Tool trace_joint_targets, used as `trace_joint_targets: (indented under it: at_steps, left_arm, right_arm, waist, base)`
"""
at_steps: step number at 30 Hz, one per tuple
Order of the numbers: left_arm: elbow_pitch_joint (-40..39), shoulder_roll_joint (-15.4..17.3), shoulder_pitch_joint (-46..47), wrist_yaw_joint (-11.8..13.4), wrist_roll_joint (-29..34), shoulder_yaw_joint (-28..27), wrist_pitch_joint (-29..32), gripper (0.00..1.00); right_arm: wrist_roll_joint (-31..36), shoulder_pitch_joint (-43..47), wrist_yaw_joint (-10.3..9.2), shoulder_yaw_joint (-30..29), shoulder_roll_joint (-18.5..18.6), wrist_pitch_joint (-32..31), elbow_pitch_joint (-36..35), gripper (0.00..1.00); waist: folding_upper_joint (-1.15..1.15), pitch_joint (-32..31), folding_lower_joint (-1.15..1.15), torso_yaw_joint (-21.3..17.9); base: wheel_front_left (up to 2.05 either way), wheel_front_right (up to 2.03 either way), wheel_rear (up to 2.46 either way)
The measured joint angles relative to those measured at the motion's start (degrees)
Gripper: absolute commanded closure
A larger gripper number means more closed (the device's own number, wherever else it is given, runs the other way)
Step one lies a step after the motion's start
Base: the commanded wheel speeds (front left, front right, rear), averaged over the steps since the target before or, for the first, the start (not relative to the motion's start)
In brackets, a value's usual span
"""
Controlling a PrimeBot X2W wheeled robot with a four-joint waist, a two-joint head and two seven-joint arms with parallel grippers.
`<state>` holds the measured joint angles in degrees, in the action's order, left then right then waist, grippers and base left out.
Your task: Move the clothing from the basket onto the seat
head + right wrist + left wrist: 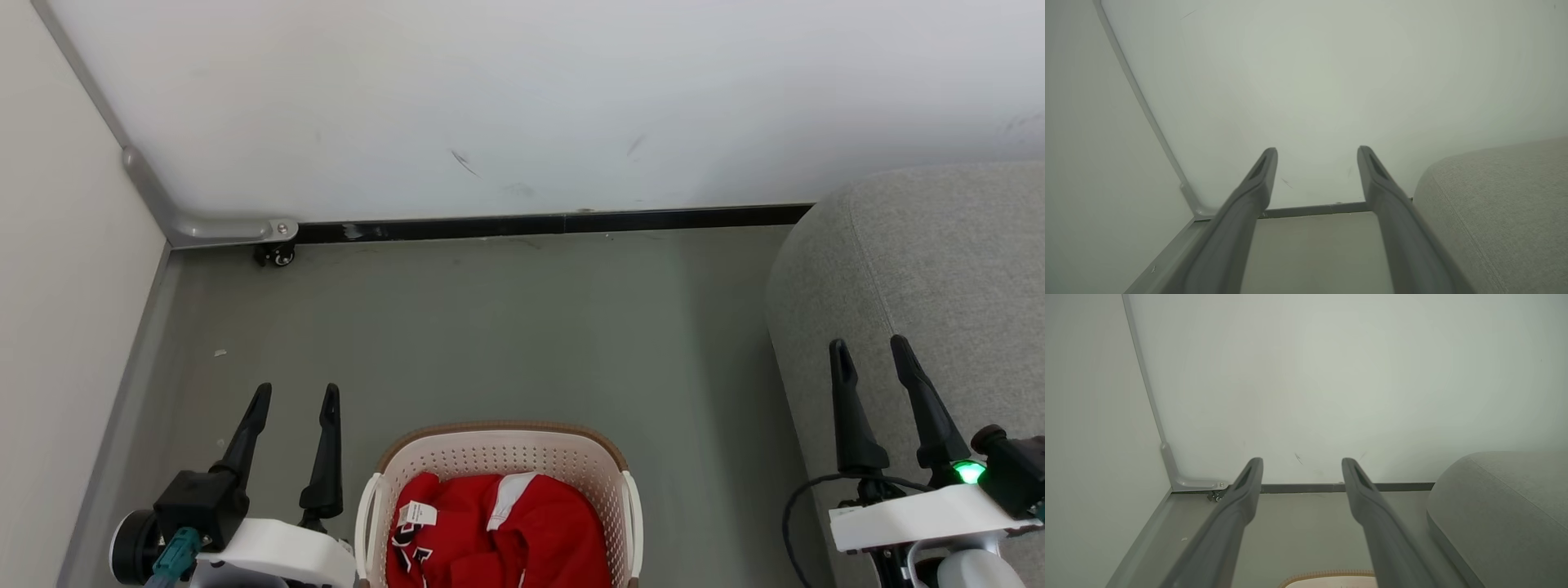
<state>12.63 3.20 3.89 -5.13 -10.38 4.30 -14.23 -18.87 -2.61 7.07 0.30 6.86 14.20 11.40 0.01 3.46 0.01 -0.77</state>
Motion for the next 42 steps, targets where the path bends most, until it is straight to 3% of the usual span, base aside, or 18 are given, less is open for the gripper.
trace_joint_targets:
  at_steps: [42]
  left_arm:
    - [3.04, -0.1, 6.2, -1.01, 1.55, 1.56, -0.24, 0.0]
  right_arm:
    - [-1.81, -4.88, 0.0, -0.13, -1.13, 0.02, -2.12, 0.0]
  waist:
    - [-0.01, 11.58, 0.0, -2.28]
  base:
    - [0.0, 0.0, 0.0]
